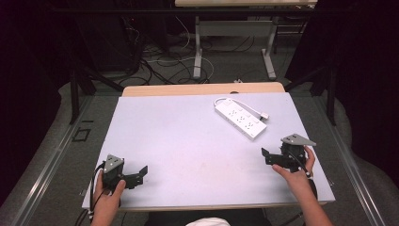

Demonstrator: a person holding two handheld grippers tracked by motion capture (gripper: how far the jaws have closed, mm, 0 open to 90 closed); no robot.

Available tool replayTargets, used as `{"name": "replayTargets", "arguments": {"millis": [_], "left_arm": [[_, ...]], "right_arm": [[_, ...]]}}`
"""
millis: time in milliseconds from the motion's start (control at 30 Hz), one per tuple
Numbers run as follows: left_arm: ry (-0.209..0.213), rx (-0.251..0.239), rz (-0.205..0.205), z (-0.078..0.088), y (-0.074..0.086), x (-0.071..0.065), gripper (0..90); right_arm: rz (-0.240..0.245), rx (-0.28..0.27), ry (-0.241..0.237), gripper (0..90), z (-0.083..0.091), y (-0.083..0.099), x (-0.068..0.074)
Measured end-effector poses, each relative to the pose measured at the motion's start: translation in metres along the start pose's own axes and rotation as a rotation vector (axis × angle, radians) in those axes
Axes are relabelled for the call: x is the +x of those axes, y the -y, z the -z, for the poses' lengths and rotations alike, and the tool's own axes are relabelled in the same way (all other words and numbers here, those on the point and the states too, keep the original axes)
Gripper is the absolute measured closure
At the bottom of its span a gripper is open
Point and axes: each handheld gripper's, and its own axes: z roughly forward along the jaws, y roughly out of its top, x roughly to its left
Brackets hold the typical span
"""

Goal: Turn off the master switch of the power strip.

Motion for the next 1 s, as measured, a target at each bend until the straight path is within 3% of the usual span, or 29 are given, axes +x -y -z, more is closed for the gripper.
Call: {"name": "replayTargets", "arguments": {"millis": [167, 400, 500, 733, 800, 1000], "left_arm": [[-0.008, 0.011, 0.005, -0.002, 0.002, 0.000, 0.4], [-0.014, -0.009, 0.039, 0.002, 0.004, 0.003, 0.4], [-0.020, -0.018, 0.034, 0.002, 0.004, 0.004, 0.4], [-0.018, -0.011, 0.031, 0.010, 0.006, 0.002, 0.4], [-0.010, -0.019, 0.049, 0.012, 0.005, 0.002, 0.6], [-0.014, -0.035, 0.029, 0.016, 0.004, -0.002, 0.7]], "right_arm": [[0.030, 0.012, -0.006, 14.2, -0.006, -0.006, 0.005], [0.082, 0.036, -0.040, 17.0, -0.016, -0.018, 0.010], [0.095, 0.040, -0.056, 21.1, -0.020, -0.022, 0.011], [0.103, 0.044, -0.070, 27.2, -0.031, -0.034, 0.013], [0.112, 0.043, -0.068, 29.9, -0.033, -0.037, 0.014], [0.108, 0.051, -0.074, 32.8, -0.038, -0.048, 0.017]]}}
